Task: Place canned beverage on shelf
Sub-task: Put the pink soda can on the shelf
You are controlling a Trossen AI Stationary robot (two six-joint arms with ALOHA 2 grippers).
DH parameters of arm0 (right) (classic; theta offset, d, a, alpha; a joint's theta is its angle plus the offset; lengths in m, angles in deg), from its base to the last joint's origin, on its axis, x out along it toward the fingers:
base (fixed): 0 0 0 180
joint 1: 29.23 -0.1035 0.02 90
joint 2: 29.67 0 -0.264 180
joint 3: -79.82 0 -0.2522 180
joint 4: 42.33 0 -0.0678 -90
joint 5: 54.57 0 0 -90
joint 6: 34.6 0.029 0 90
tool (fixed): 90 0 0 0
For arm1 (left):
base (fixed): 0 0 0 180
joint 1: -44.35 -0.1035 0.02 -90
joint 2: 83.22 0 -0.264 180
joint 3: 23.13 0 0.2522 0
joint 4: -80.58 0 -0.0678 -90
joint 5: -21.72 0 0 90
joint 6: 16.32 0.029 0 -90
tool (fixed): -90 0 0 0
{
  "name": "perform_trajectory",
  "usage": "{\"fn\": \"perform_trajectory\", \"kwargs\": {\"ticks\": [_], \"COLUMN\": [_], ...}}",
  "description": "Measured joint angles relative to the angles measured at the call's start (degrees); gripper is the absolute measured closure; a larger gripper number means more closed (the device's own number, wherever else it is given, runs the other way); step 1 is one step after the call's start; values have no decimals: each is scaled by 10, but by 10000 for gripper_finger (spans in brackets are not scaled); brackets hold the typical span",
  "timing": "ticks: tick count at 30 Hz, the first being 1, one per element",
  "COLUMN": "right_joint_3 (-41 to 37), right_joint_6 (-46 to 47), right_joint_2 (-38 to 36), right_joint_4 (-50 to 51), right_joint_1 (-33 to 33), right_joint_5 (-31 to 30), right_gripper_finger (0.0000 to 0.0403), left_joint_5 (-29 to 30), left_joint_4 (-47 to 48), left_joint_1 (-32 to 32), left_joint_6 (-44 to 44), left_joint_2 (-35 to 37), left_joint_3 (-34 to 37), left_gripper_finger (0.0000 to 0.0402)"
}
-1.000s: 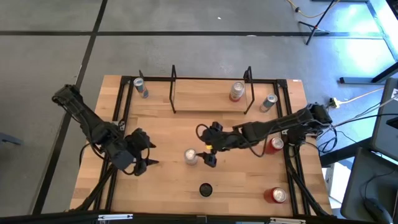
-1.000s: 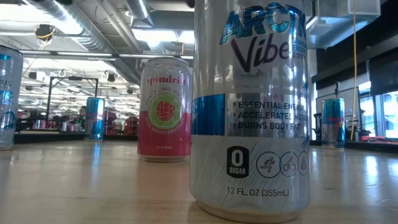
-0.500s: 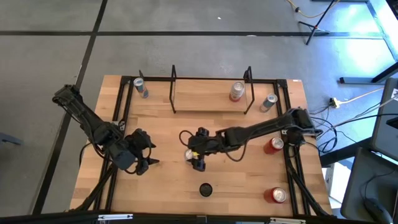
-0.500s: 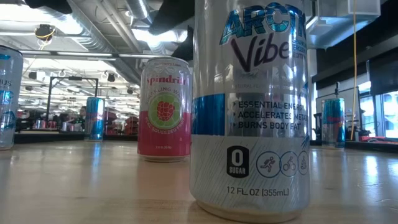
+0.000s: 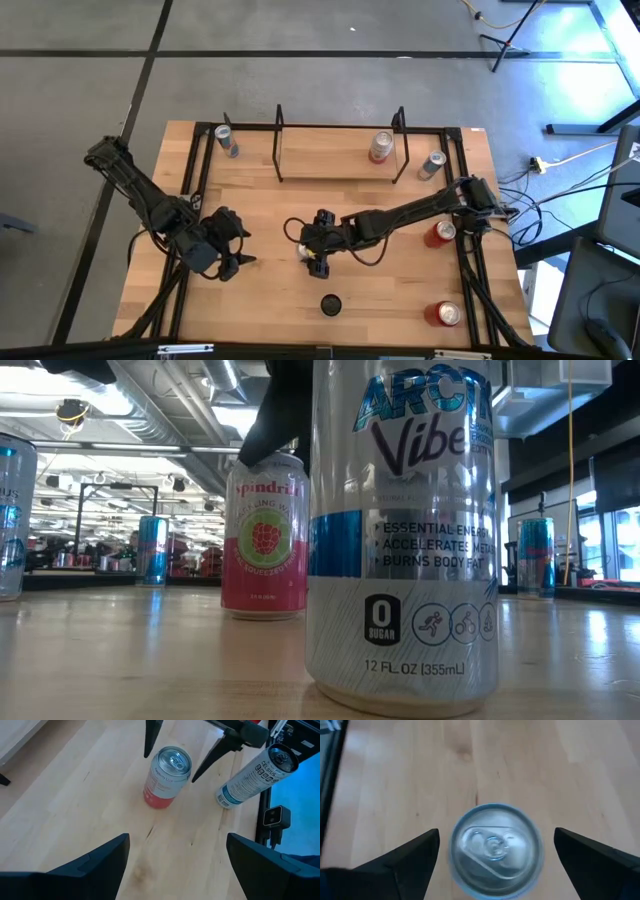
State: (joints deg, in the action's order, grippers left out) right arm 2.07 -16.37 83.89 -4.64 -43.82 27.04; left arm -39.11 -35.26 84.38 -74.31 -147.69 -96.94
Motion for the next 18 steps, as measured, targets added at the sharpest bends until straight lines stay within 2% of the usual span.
{"fn": "perform_trajectory", "kwargs": {"ticks": [11, 18], "right_joint_3": [0, 0], "right_joint_6": [-9, -3], "right_joint_2": [15, 7], "right_joint_4": [-5, 9], "right_joint_1": [0, 0], "right_joint_5": [5, -1], "right_gripper_finger": [115, 144], "left_joint_5": [7, 6], "left_joint_4": [0, -1], "left_joint_1": [0, 0], "left_joint_6": [12, 11], "left_joint_2": [0, 0], "left_joint_3": [0, 0], "left_gripper_finger": [82, 82]}}
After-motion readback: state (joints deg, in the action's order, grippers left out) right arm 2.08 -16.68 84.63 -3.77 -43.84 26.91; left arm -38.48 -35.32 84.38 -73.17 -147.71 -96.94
